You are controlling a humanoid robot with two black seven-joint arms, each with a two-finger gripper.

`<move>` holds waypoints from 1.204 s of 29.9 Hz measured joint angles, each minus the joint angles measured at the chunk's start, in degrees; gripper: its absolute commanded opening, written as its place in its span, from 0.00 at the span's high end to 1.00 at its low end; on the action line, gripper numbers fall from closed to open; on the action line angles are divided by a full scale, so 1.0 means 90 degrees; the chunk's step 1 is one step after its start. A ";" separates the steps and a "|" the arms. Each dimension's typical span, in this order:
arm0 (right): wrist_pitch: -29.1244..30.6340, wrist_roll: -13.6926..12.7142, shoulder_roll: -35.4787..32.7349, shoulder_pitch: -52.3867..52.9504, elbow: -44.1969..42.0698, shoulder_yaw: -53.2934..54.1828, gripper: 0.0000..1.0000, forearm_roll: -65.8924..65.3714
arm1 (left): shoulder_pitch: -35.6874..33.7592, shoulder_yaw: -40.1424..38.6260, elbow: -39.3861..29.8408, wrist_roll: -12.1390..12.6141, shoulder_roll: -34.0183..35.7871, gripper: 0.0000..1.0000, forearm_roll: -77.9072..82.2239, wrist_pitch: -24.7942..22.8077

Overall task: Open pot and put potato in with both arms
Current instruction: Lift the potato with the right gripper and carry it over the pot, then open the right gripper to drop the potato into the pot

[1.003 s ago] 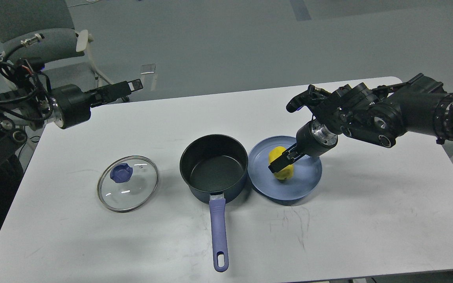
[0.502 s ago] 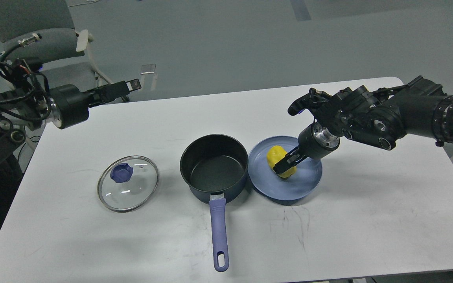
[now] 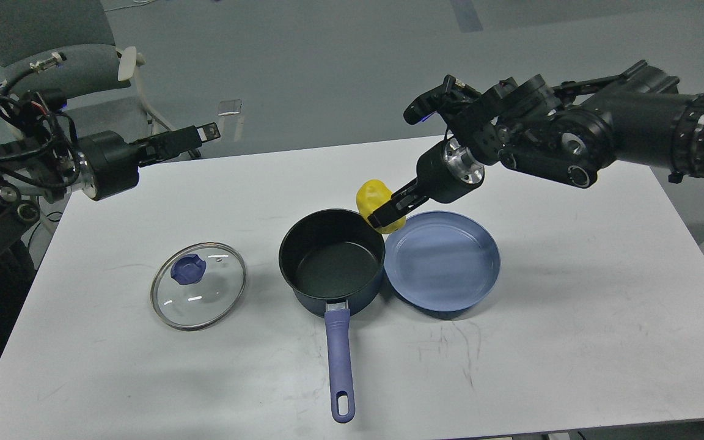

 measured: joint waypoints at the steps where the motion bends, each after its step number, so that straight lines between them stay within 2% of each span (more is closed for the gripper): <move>1: 0.0000 0.0000 0.0112 0.0001 -0.0024 0.0026 0.76 0.0010 | 0.0000 0.0000 -0.0007 0.0000 0.0005 0.02 0.0000 0.0000; 5: -0.0002 0.0000 0.0436 -0.0012 -0.0055 0.0078 0.76 0.0187 | 0.0000 0.0000 -0.0041 0.0000 0.0070 0.02 -0.0003 0.0000; 14: -0.0002 0.0000 0.0473 -0.0215 -0.0156 0.0080 0.74 0.0283 | 0.0000 0.0000 -0.0106 0.0000 0.0178 0.02 -0.0009 0.0000; 17: -0.0003 0.0000 0.0473 -0.0263 -0.0163 0.0080 0.69 0.0287 | 0.0000 0.0000 -0.0125 0.0000 0.0210 0.02 -0.0009 0.0000; 21: -0.0003 0.0000 0.0473 -0.0314 -0.0165 0.0080 0.50 0.0308 | 0.0000 0.0000 -0.0131 0.0000 0.0214 0.02 -0.0009 0.0000; 24: -0.0002 0.0000 0.0473 -0.0333 -0.0169 0.0083 0.44 0.0322 | 0.0000 0.0000 -0.0131 0.0000 0.0215 0.02 -0.0009 0.0000; 31: -0.0002 0.0000 0.0473 -0.0348 -0.0181 0.0086 0.18 0.0324 | 0.0000 0.0000 -0.0131 0.0000 0.0205 0.02 -0.0009 0.0000; 36: -0.0002 0.0000 0.0473 -0.0372 -0.0246 0.0149 0.10 0.0324 | 0.0000 0.0000 -0.0131 0.0000 0.0194 0.02 -0.0009 0.0000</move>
